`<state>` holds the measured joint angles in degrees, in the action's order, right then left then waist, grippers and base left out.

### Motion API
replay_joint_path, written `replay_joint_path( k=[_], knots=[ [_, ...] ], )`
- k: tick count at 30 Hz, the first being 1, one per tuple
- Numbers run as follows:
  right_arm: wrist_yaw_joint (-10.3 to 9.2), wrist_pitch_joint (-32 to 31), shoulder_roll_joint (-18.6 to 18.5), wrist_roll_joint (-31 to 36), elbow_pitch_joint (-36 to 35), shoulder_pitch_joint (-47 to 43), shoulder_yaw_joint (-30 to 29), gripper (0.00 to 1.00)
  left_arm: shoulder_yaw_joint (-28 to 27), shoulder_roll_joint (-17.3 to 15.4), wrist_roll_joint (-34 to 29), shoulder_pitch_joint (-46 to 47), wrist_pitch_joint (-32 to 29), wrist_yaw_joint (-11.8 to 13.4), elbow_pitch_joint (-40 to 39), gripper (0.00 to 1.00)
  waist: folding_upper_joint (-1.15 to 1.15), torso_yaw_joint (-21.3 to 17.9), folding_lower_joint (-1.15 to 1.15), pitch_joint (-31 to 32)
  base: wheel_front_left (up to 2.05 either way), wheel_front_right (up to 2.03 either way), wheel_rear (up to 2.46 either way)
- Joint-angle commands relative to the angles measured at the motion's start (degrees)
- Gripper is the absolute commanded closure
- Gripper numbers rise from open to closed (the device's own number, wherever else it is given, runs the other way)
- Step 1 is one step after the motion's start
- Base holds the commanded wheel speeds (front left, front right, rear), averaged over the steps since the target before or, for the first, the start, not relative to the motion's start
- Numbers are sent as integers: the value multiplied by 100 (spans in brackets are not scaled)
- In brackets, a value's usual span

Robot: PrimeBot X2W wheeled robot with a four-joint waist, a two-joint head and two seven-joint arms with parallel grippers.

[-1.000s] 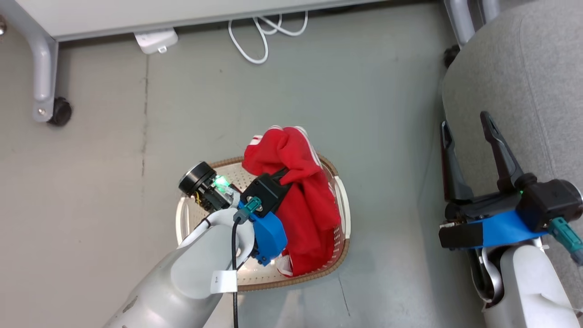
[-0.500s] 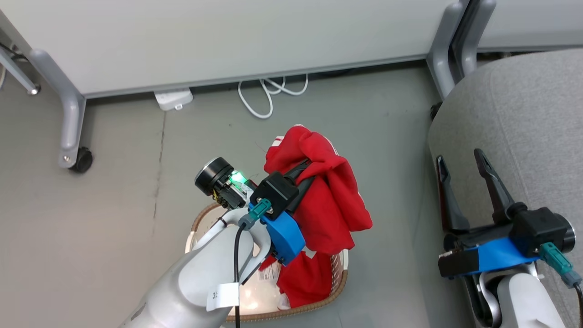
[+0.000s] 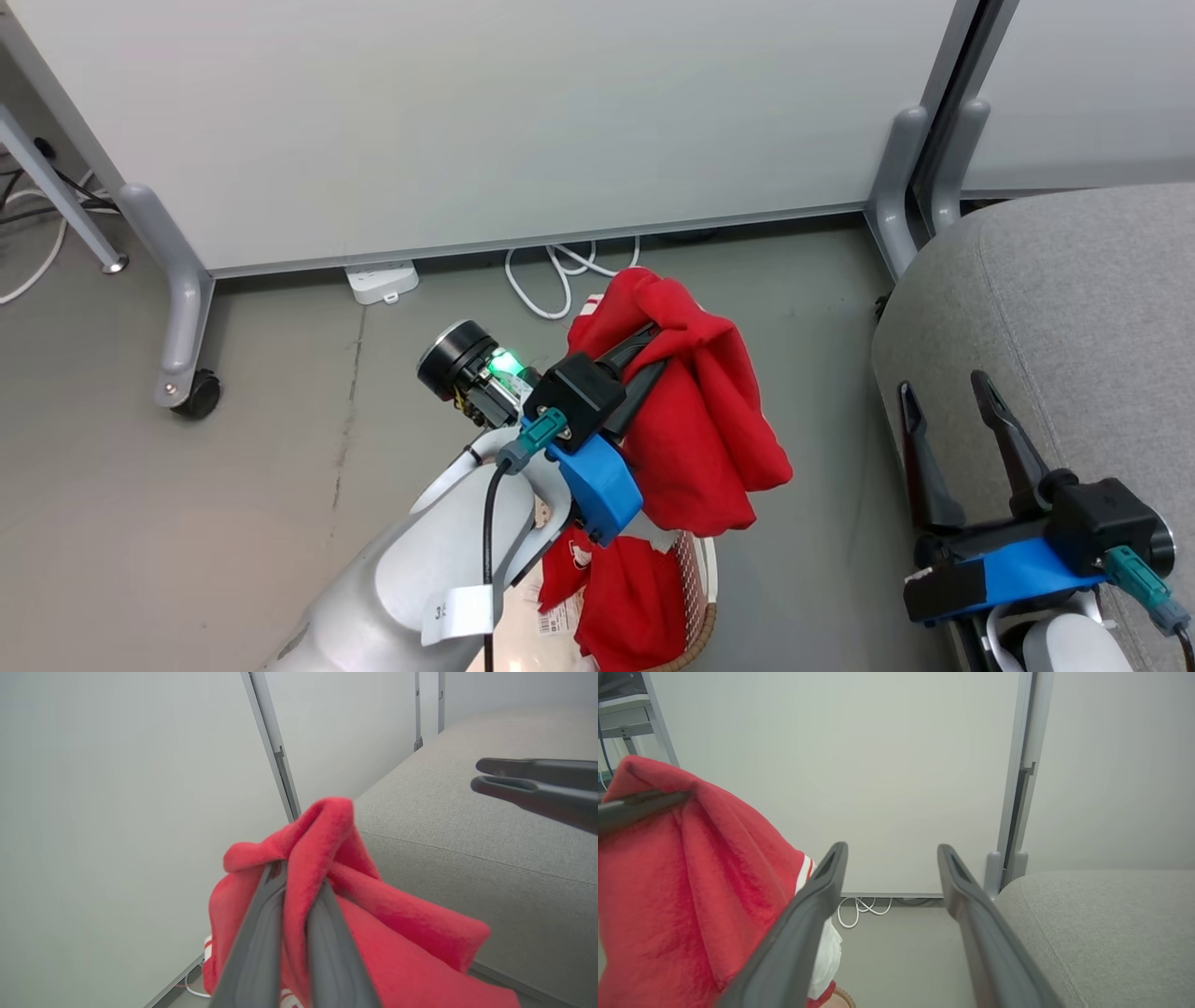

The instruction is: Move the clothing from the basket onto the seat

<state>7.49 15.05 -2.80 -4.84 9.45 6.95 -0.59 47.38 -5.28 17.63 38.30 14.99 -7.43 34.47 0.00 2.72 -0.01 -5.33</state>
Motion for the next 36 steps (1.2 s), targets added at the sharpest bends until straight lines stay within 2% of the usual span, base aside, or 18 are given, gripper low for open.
replay_joint_path(
  k=[1,14,28,36],
  knots=[
    [1,20,-19,-25,-6,-92,-21,0,38,-38,51,23,29,-5,-24,100,0,16,1,46,0,0,0],
    [1,20,-17,53,-64,-10,134,0,82,-87,108,46,29,-5,-54,100,0,73,1,68,0,0,0],
    [1,19,-218,99,-52,760,1166,0,70,-85,82,174,29,-5,-88,100,0,134,1,-132,0,0,0],
    [1,20,-365,62,492,1304,1730,0,100,-23,62,287,29,-6,-158,100,0,277,1,-326,0,0,0]
  ],
)
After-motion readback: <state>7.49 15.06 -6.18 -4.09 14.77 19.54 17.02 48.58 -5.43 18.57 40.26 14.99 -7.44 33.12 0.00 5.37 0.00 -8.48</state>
